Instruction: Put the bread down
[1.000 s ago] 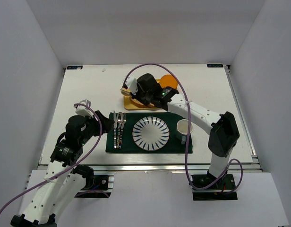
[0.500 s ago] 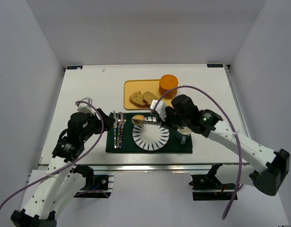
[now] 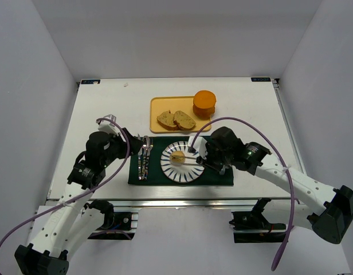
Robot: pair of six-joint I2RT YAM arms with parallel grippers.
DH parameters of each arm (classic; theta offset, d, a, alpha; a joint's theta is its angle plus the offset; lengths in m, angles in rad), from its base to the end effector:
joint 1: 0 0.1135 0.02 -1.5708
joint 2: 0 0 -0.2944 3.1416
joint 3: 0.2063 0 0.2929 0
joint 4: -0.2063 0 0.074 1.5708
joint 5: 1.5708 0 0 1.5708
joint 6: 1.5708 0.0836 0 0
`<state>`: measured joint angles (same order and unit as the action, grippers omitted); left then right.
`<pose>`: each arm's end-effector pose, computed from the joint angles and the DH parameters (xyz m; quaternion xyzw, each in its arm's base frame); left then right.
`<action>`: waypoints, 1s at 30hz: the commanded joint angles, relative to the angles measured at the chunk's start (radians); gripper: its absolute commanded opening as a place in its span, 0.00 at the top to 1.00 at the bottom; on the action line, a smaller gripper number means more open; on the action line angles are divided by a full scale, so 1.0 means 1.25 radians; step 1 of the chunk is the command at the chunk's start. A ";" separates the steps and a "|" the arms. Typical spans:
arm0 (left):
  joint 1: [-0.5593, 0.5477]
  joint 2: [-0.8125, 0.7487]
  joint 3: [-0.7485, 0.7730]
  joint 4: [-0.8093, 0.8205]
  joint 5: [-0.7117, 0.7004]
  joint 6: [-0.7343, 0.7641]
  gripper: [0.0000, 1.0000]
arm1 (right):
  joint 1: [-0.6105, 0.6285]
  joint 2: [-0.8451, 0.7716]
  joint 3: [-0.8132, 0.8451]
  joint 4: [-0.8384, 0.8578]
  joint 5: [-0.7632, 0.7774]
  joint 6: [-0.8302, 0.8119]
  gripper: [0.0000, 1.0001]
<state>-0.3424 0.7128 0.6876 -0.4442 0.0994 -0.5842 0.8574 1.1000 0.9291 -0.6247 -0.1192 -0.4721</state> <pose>0.2097 -0.0836 0.2877 -0.0768 0.8480 -0.2714 0.4486 0.1816 0.2251 0.2741 -0.5878 0.7135 0.1264 0.3598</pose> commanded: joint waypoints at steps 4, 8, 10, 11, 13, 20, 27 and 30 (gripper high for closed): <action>0.000 -0.039 0.012 0.001 0.004 -0.005 0.32 | 0.000 -0.032 0.036 0.028 -0.025 -0.002 0.53; -0.001 -0.049 0.008 -0.004 0.004 -0.009 0.32 | 0.000 -0.045 0.051 0.035 -0.027 0.008 0.53; 0.000 -0.049 0.008 -0.004 0.004 -0.009 0.32 | 0.000 -0.052 0.065 0.038 -0.029 0.016 0.53; 0.000 -0.046 0.009 -0.003 0.005 -0.009 0.31 | 0.000 -0.054 0.070 0.043 -0.030 0.027 0.54; 0.000 -0.044 0.013 -0.002 0.005 -0.006 0.32 | 0.000 -0.059 0.092 0.057 -0.024 0.039 0.54; 0.000 -0.029 0.017 0.017 0.022 -0.006 0.31 | -0.017 -0.057 0.129 0.091 0.025 0.103 0.60; 0.000 -0.023 0.017 0.023 0.031 -0.004 0.31 | -0.240 -0.012 0.148 0.133 0.030 0.209 0.74; 0.000 -0.018 0.013 0.031 0.038 -0.005 0.31 | -0.462 0.055 0.182 0.136 -0.031 0.246 0.78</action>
<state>-0.3424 0.6868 0.6876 -0.4335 0.1234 -0.5915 0.4484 1.1152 1.0878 -0.5198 -0.1329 -0.2577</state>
